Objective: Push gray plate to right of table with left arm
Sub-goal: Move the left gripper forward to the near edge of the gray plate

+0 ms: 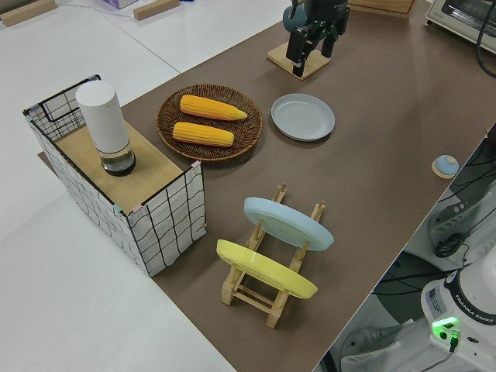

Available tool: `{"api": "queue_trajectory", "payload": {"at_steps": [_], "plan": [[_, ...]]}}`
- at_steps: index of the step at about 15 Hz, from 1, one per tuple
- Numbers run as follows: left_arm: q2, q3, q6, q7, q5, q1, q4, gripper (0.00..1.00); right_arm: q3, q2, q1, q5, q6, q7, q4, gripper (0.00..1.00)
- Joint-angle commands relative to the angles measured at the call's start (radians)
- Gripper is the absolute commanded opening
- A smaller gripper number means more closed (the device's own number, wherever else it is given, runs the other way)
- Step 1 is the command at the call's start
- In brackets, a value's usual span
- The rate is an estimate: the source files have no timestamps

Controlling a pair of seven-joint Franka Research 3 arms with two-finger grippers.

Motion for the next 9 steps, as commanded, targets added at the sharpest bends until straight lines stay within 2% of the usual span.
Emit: {"api": "queue_trajectory", "payload": {"at_steps": [1, 4, 9], "plan": [[0.057, -0.005, 0.046, -0.133, -0.029, 0.011, 0.033, 0.99, 0.015, -0.003, -0.020, 0.010, -0.015, 0.001, 0.008, 0.983], [0.088, -0.005, 0.081, -0.202, -0.042, 0.003, 0.025, 0.99, 0.015, -0.003, -0.020, 0.010, -0.016, 0.002, 0.008, 0.983], [0.087, -0.008, 0.182, -0.283, -0.042, -0.005, -0.076, 0.99, 0.013, -0.003, -0.020, 0.010, -0.015, 0.001, 0.008, 0.983]]}}
